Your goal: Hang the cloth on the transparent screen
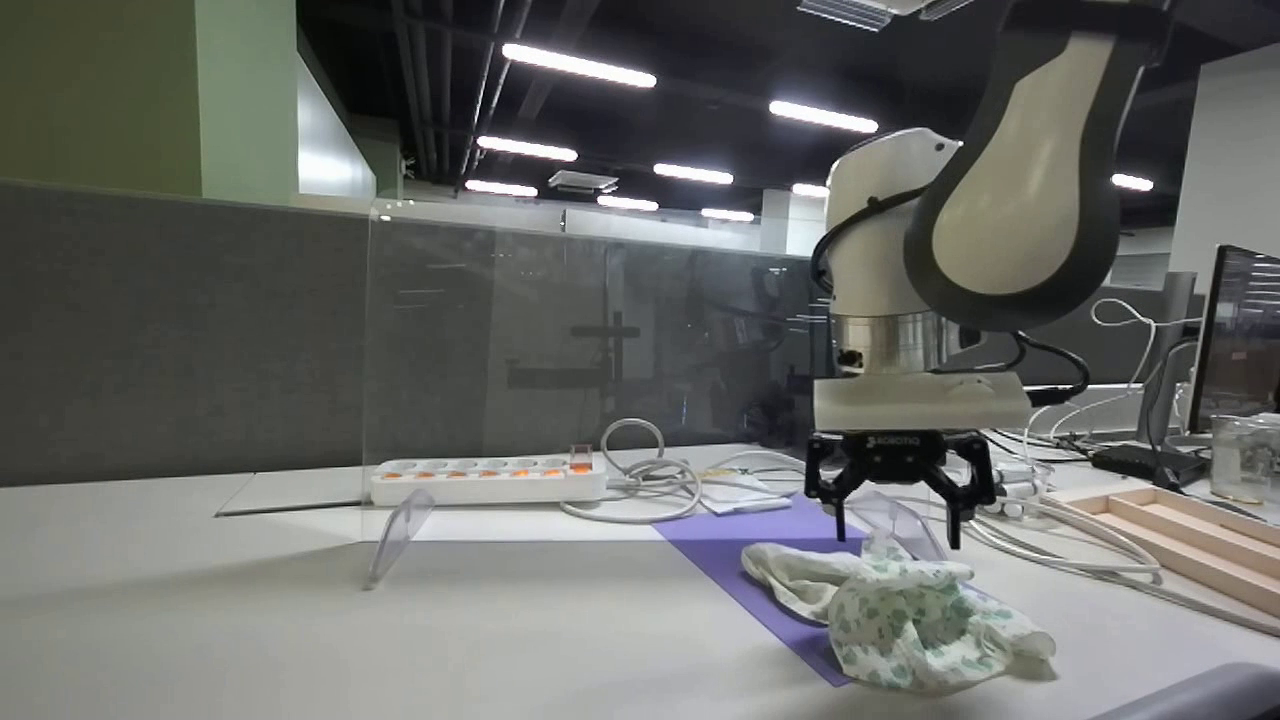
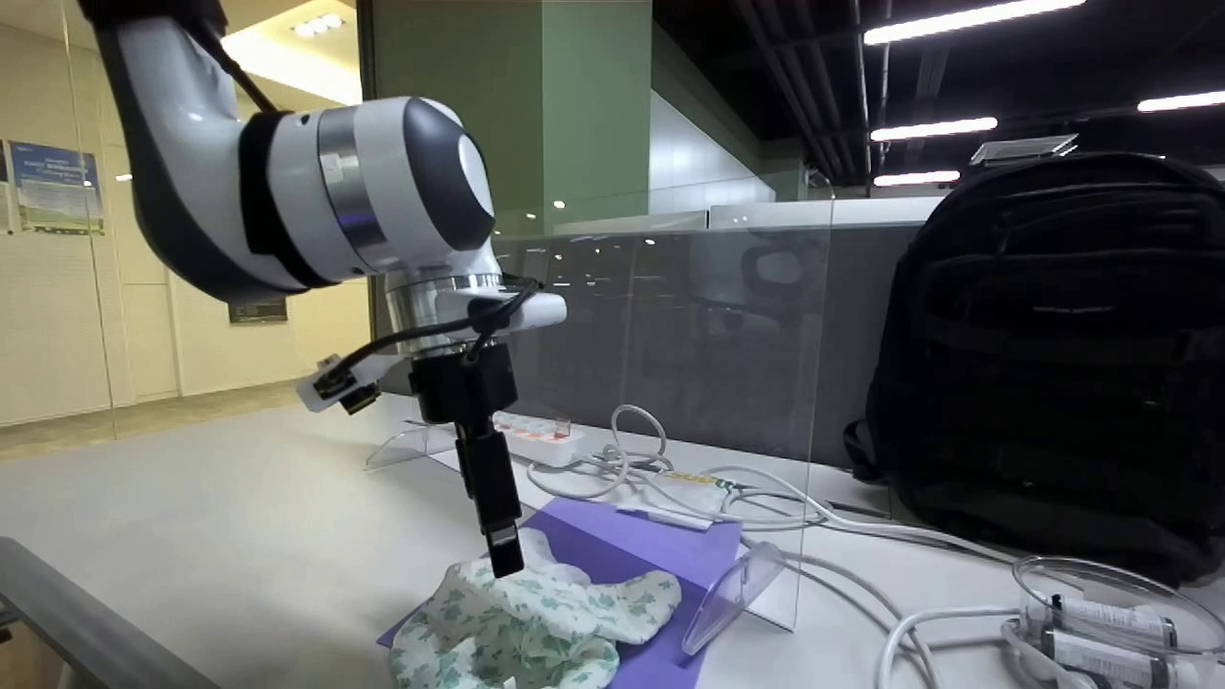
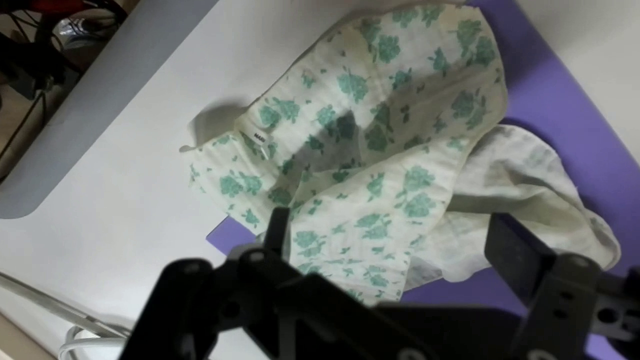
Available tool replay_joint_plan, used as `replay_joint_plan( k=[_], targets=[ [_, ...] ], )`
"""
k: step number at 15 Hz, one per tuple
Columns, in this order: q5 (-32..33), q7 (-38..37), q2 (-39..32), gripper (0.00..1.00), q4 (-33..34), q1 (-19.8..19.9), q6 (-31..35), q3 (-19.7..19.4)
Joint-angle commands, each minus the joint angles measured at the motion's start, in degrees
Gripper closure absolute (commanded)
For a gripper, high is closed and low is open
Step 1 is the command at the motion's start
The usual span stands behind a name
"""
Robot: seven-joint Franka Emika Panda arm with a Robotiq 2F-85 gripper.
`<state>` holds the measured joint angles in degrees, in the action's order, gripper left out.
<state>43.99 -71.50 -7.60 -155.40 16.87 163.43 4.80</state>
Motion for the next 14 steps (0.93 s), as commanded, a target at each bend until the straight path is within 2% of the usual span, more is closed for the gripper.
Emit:
replay_joint_plan(
  k=[1,3,4,5,6,10,14],
  targets=[
    [5.6,-6.2,-5.4,0.00,4.2,-1.4,1.2,-1.7],
    [6.7,-7.3,-7.8,0.00,5.8,-1.9,1.5,-2.1],
    [6.7,-7.4,-8.7,0.25,6.1,-2.1,2.2,-1.9],
    [6.5,-7.4,-9.5,0.26,6.4,-2.3,2.6,-1.9],
    [5.9,-6.8,-10.0,0.32,6.4,-2.5,3.3,-1.6],
    [4.3,-5.0,-10.7,0.62,5.7,-3.0,5.2,-0.7],
    [2.7,-3.4,-8.4,0.90,3.2,-2.1,6.2,1.2]
  ],
)
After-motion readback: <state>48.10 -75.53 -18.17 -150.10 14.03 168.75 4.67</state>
